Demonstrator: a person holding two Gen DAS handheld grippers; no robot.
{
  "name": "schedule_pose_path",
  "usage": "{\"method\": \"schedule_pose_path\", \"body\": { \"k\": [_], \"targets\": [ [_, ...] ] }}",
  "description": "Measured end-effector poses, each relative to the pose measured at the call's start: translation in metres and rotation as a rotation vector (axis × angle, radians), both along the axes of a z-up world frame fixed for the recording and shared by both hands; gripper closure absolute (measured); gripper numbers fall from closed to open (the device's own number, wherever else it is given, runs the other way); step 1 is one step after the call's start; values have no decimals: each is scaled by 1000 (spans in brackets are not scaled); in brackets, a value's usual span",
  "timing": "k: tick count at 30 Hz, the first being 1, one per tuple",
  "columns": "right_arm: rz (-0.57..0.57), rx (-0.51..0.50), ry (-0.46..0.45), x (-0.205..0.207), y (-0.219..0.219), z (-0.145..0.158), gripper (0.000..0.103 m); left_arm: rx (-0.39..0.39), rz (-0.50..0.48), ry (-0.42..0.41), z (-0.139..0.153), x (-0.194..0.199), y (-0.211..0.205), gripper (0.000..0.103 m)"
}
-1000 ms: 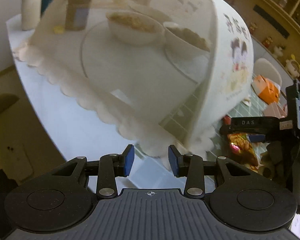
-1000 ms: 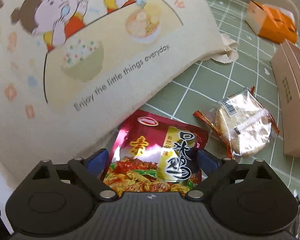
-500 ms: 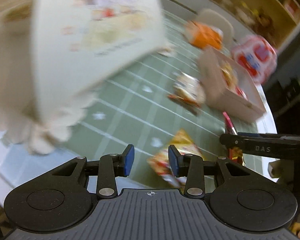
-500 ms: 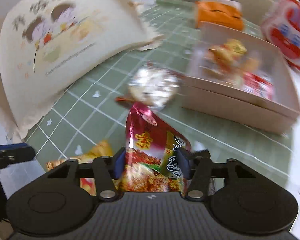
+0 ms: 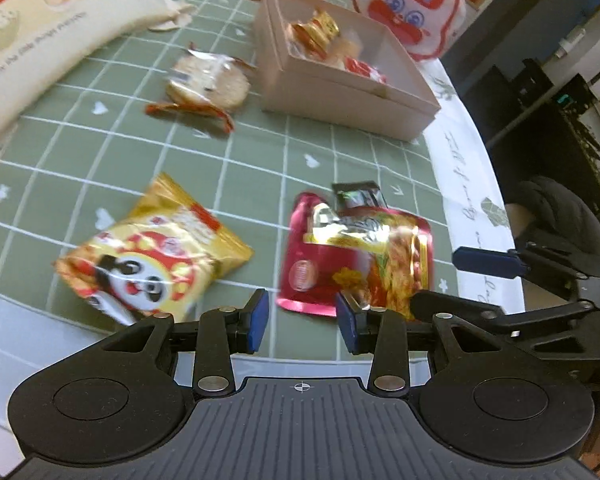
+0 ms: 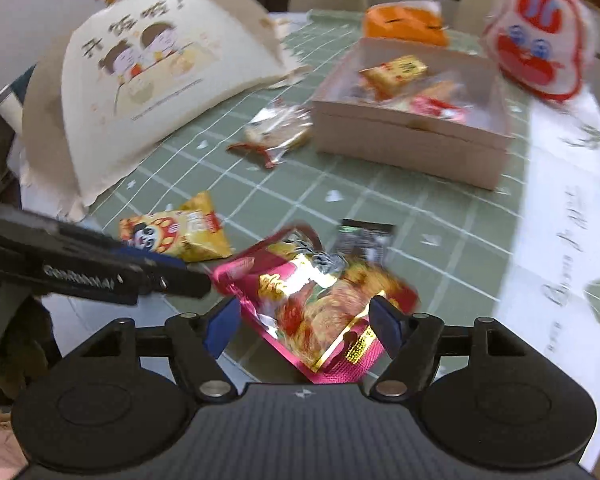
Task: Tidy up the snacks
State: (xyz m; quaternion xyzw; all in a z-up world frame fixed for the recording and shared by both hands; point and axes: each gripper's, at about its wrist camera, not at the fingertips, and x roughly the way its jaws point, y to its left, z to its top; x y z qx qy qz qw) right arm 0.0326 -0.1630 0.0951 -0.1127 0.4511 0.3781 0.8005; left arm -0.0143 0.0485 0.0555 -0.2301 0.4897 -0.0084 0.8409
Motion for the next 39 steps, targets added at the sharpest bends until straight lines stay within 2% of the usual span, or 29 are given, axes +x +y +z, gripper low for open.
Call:
{"method": "schedule_pose_path", "body": {
  "k": [6,9,10,12,15,17,21,23,25,28,34,36,39],
  "targets": [
    [-82,16,14,13,-13,-5,31,82,74,37,-4,0,11,61],
    [-191,45,-13,28,-15,-10,33,92,104,44,-2,-4,17,63],
    [-237,37,-28,35,-14,-13,37,99,110,45,-1,-6,18,63],
    [-280,-11,-29,49,-8,-21,69,102,118,48,-1,-9,20,63],
    [-287,-44,61,61,1,-34,75,98,130,55,-3,-12,26,63],
    [-237,-34,101,52,11,-36,74,103,151,61,-4,-15,32,63],
    [-133,-48,119,26,35,-37,74,125,211,69,-3,-19,48,63],
    [-85,-15,185,21,41,-37,74,121,227,70,0,-23,51,63],
    [-41,2,204,14,45,-35,74,108,221,72,2,-26,50,63],
    [-5,-13,140,3,51,-28,73,88,201,84,1,-28,41,63],
    [-43,-97,14,7,47,-33,73,36,231,105,-8,-24,27,63],
    [-40,-124,27,9,42,-40,70,26,234,110,-11,-17,25,63],
    [-34,-106,45,7,37,-41,68,49,228,73,-11,0,23,57]
  ]
}}
